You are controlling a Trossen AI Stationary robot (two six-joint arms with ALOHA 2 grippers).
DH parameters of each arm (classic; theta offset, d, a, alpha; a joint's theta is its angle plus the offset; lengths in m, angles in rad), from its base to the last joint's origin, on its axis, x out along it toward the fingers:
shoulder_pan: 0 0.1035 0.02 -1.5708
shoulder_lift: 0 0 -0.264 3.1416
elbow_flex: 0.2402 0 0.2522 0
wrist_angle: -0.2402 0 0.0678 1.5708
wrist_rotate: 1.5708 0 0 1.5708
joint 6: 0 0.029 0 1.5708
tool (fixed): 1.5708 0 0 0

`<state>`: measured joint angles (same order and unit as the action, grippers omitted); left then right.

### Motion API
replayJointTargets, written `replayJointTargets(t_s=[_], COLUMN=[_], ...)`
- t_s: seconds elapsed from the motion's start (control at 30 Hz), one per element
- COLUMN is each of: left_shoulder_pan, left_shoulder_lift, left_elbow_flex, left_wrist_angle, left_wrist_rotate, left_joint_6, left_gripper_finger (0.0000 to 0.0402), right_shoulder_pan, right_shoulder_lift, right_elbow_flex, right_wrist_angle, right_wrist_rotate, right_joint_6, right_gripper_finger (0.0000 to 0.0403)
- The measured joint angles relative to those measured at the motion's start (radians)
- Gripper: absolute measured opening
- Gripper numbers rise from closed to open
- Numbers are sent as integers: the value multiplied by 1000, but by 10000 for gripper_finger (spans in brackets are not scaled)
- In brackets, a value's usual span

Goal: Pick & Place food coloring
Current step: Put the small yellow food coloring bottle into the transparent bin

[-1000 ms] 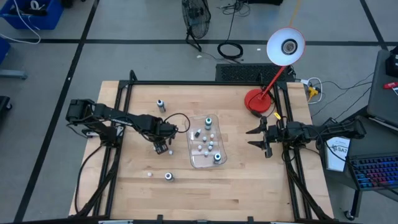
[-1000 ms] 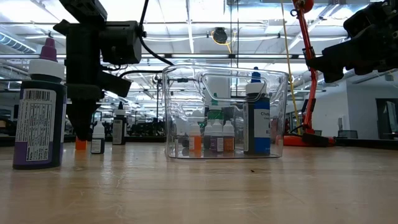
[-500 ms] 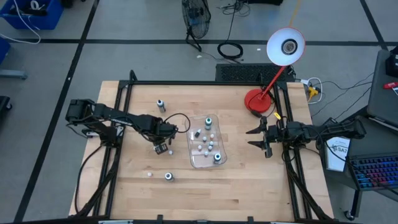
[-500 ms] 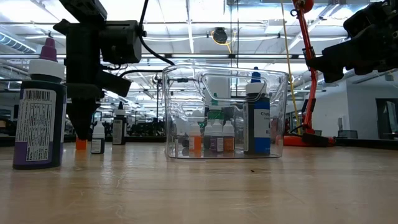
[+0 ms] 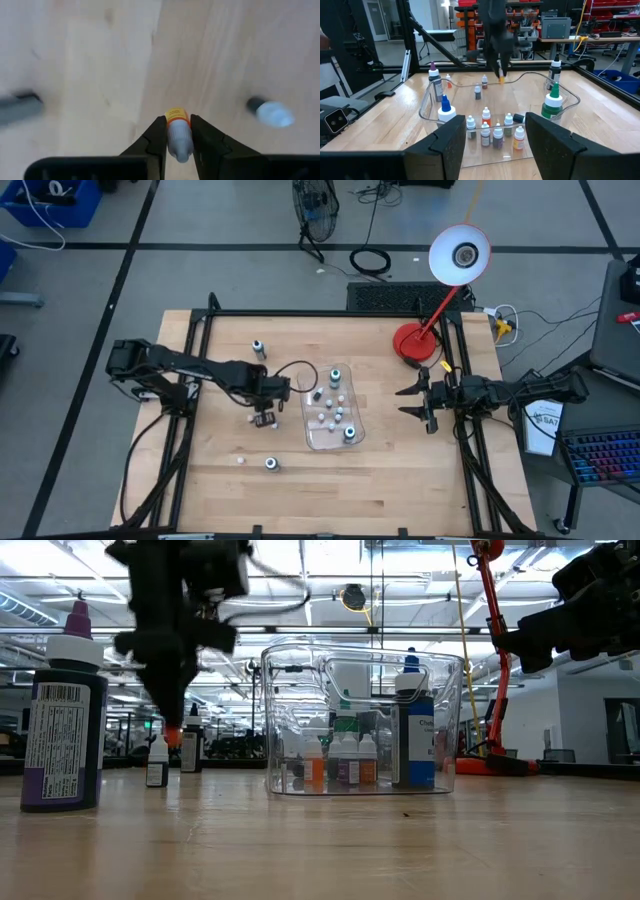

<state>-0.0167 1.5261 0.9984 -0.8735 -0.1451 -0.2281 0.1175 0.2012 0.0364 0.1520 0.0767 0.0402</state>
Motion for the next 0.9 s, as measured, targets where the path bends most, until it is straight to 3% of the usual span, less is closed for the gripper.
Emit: replayJointTargets(t_s=[0.3,0.47,0.57,0.7,0.9], left_shoulder_pan=[-8,-12,-21,-31,-14], left_shoulder_lift=[34,181,279,365,405], left_elbow_flex=[364,618,732,764,659], left_wrist_angle=[-139,-280,-315,-297,-146], left_wrist_rotate=[-76,-135,-120,-28,83], left_joint_6=[189,285,363,449,468], left_gripper_finger=[66,65,65,65,65], right_shoulder_pan=[0,0,0,0,0], right_shoulder_lift=[0,0,0,0,0], right_elbow_flex=[0,0,0,0,0], right_wrist_angle=[0,-1,-1,-1,0], right_wrist_rotate=[0,0,0,0,0], right_joint_6=[0,0,0,0,0], right_gripper_finger=[193,194,194,192,194])
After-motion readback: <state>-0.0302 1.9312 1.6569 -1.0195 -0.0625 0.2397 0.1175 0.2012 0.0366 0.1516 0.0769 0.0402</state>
